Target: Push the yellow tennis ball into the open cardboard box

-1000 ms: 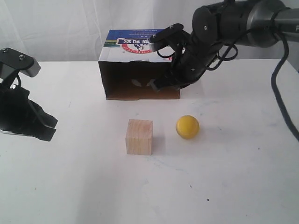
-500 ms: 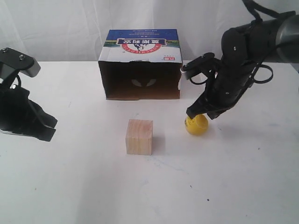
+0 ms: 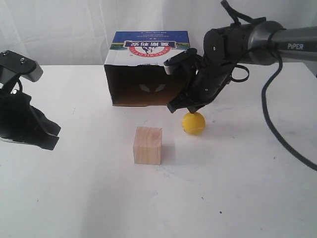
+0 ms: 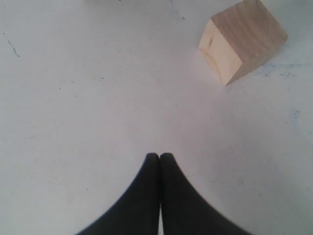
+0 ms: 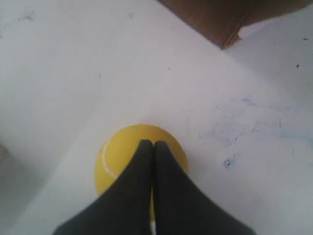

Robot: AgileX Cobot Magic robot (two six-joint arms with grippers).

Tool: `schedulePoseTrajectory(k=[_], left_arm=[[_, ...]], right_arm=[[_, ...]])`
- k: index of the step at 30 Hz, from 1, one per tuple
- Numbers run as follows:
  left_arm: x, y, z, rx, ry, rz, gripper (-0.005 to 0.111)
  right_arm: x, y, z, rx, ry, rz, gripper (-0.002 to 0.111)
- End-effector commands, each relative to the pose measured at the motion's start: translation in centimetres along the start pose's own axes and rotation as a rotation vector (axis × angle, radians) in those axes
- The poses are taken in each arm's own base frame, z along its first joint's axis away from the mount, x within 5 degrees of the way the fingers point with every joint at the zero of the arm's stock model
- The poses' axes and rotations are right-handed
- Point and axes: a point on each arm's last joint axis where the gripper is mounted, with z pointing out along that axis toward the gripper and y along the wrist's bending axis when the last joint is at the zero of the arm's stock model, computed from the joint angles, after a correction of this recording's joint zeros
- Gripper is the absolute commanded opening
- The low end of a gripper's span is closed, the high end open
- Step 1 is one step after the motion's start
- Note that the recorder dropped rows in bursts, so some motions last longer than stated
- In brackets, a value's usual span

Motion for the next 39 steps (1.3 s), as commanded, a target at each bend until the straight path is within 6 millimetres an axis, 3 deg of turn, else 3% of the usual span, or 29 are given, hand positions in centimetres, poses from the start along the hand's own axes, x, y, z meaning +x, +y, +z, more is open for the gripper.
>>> schedulePoseTrajectory(k=[1,7,13,18,20,26,31,33,36,39], left_arm=[[-0.2,-0.1,-0.1,0.007,-0.003,0.009,0.0],[-0.2,-0.1,-0.1,0.006,-0.005,0.009,0.0],[-0.2,-0.1,-0.1,0.007,-0.003,0.009,0.0],[-0.2,-0.1,-0.1,0.01,0.001,0.013,0.0],[-0.2,-0.1,-0.1,0.009,-0.001,0.013,0.0],[-0.3,0.0,-0.1,-0.001,-0.013,0.017,0.0],[-0.3,0.0,-0.1,-0.004,-0.016,0.019,0.0],[-0.3,0.0,-0.1,-0.004,-0.016,0.019,0.0],[-0.2,-0.1,-0.1,0.005,-0.005,0.024,0.0],[-0.2,-0.1,-0.1,0.008,-0.002,0.033,0.0]], right_arm=[[-1.7,-0.4,-1.0,0.006,-0.054,-0.005,0.0],[-3.4,-0.8,-5.2,0.028,-0.153,-0.017,0.0],[-1.7,-0.4,-6.7,0.003,-0.034,-0.019,0.0],[1.7,-0.1,-3.7,-0.016,0.091,-0.015,0.0],[1.9,0.0,-2.3,-0.014,0.076,-0.025,0.0],[0.2,-0.2,1.0,-0.003,-0.003,-0.045,0.0],[-2.8,-0.5,2.7,-0.008,-0.125,-0.009,0.0],[-4.2,-0.7,1.8,-0.005,-0.19,0.005,0.0],[-6.1,-1.6,-1.7,0.017,-0.29,0.022,0.0],[-6.7,-1.9,-5.0,0.031,-0.354,0.026,0.0]])
